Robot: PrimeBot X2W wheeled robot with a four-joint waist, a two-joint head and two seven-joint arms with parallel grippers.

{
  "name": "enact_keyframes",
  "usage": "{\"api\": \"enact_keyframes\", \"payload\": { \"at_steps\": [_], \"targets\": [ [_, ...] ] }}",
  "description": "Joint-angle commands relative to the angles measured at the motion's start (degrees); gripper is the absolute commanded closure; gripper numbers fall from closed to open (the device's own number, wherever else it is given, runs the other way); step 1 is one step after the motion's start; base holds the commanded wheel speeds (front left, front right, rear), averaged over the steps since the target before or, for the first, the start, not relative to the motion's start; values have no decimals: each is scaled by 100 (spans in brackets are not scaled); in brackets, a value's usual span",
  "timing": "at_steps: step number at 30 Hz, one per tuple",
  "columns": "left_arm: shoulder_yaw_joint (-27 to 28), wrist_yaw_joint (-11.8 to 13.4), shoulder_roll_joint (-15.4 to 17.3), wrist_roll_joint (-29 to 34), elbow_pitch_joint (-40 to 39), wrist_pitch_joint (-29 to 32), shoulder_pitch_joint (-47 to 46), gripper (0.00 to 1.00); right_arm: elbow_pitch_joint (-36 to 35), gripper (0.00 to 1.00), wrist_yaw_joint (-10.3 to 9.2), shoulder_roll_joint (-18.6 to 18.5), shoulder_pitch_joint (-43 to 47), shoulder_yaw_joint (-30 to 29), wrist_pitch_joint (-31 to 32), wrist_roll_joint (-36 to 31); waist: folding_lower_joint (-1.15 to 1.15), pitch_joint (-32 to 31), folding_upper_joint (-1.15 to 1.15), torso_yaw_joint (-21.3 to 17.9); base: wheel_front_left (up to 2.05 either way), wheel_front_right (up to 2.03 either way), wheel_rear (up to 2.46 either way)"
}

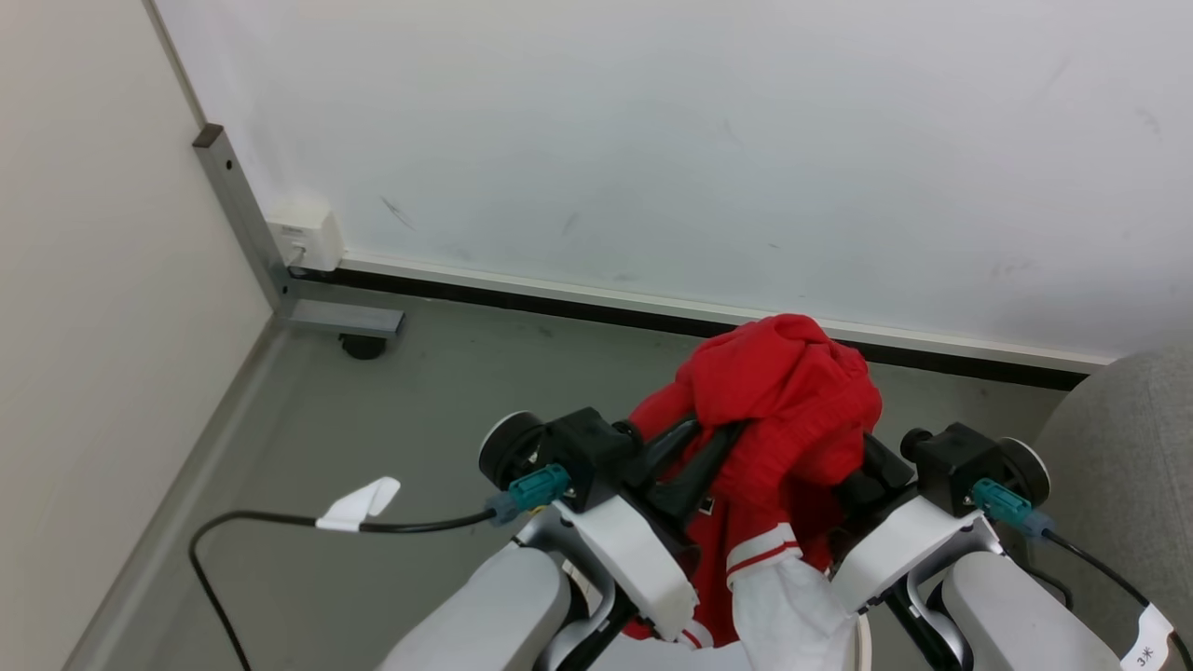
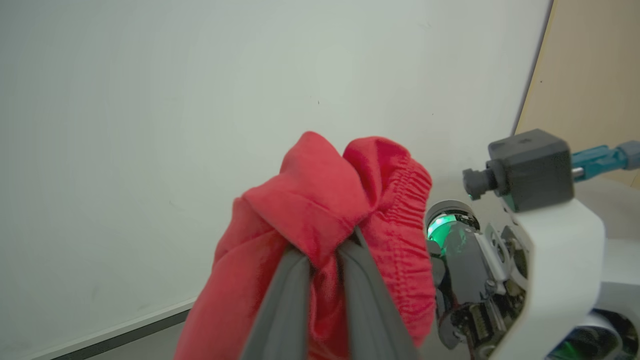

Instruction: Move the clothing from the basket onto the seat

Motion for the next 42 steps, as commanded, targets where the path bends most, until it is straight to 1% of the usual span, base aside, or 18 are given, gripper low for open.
{"api": "enact_keyframes", "payload": {
  "at_steps": [1,2,3,4,17,23,31,42],
  "targets": [
    [11,31,36,-69,22,-17,-13,62,-85,100,-12,2,88,-57,-1,40,0,-1,0,-17,0,0,0],
    [14,32,43,-77,36,-7,-1,32,-110,100,-12,-3,95,-66,-1,45,0,-2,0,-27,0,0,0],
    [14,32,43,-77,36,-7,-1,32,-110,100,-12,-3,95,-66,-1,45,0,-2,0,-27,0,0,0],
    [15,39,51,-93,57,6,17,0,-132,100,-12,-10,106,-81,-1,45,0,-3,0,-39,0,0,0],
    [0,132,146,-180,171,-40,222,0,-513,100,-12,-193,427,-443,-2,63,0,8,0,-192,0,0,0],
    [37,199,209,-188,154,-97,293,0,-712,100,-12,-261,589,-651,-2,-21,0,19,0,-398,0,0,0],
    [4,209,306,-79,105,-218,298,0,-1068,100,-12,-318,766,-997,-2,-110,0,41,0,-895,0,0,0],
    [-52,225,312,-34,48,-327,295,0,-1517,100,-12,-537,890,-1460,-2,-254,0,70,0,-1800,0,0,0]
  ]
}}
